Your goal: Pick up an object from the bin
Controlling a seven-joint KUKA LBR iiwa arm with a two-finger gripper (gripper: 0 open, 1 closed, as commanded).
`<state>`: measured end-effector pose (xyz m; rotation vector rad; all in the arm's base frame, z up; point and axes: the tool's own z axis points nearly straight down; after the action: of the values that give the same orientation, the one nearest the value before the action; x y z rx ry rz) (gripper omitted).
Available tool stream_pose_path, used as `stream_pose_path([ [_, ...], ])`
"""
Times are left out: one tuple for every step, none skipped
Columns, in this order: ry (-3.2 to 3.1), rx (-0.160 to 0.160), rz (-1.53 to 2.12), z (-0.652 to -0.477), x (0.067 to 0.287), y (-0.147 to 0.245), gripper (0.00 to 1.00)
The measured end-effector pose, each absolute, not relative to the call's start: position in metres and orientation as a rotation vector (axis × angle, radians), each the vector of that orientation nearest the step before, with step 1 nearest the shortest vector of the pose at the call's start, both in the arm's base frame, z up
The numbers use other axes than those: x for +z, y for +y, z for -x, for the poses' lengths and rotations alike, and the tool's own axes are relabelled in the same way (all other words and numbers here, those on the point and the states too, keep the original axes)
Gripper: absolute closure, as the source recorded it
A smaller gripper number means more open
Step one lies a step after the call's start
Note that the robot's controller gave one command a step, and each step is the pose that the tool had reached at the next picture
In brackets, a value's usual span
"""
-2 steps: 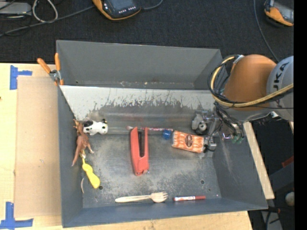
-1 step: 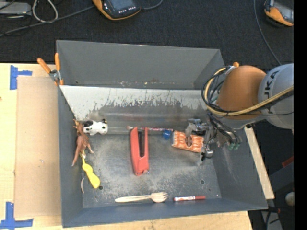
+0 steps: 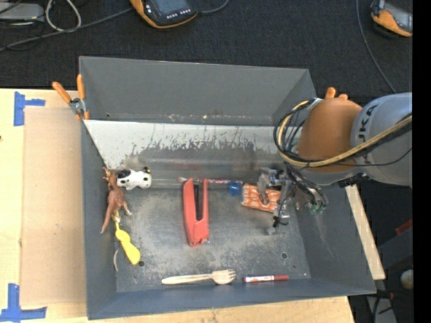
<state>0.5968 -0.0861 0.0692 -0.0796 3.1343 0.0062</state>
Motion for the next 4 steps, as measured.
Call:
stream_pose_path([
  [3.113, 0.007, 0.365, -0.621, 0.078, -0.058, 1.0],
  [3.113, 0.007, 0.364, -0.621, 0.078, -0.058, 1.0],
  [3.097, 0.011, 0.543, -0.604, 0.114, -0.053, 1.0],
  [3.07, 0.01, 0.648, -0.592, 0.192, -0.05, 1.0],
])
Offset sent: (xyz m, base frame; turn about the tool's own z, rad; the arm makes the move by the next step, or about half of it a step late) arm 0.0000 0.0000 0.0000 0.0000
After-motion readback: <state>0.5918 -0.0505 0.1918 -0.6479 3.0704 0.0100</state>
